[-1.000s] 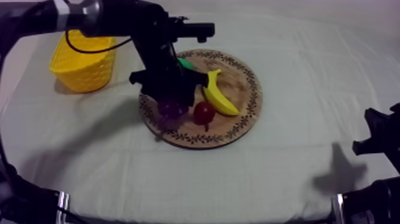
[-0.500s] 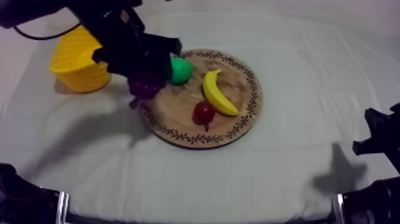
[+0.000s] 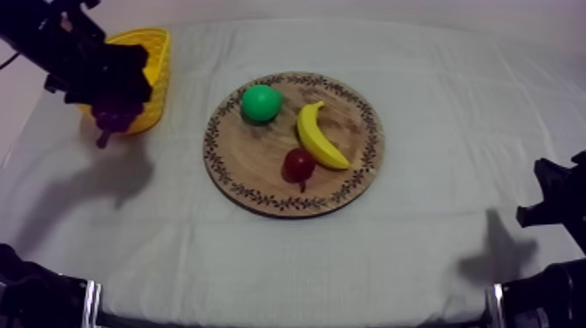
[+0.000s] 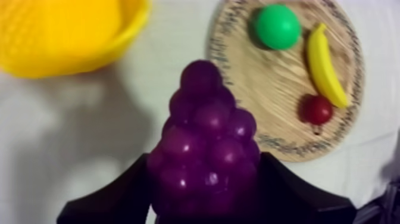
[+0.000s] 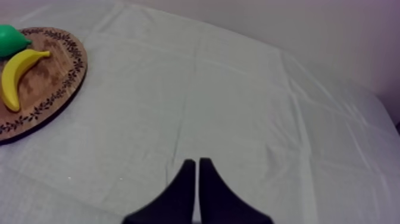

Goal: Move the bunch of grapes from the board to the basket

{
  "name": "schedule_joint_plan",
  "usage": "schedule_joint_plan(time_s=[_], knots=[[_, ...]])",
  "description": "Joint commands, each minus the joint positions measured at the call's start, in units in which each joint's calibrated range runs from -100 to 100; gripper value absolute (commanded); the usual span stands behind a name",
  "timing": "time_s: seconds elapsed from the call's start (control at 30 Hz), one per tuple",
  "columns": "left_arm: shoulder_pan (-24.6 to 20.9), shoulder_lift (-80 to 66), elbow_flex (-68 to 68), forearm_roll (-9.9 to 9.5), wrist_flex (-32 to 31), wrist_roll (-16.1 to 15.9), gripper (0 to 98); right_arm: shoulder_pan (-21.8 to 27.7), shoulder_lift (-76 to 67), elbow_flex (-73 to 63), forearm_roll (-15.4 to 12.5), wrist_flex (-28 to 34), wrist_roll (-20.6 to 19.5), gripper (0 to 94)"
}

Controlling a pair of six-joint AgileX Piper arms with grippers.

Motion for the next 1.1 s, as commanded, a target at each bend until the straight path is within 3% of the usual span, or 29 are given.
schedule_joint_plan(time_s=[0.0,0.17,0.43,1.07], knots=[[-5.4,-1.6,0.9,-0.1,0.4,-2.3,45.7,0.0,0.0,0.0,0.0,0.0,0.0,0.3],[-10.5,-2.8,-0.8,-0.39,1.5,-4.5,45.7,0.0,0.0,0.0,0.0,0.0,0.0,0.3],[-14.5,4.8,-13.6,-0.95,2.1,-5.0,45.8,0.0,0.0,0.0,0.0,0.0,0.0,0.3],[-16.5,42.1,-45.9,-1.22,0.9,-6.3,45.9,0.0,0.0,0.0,0.0,0.0,0.0,0.3]])
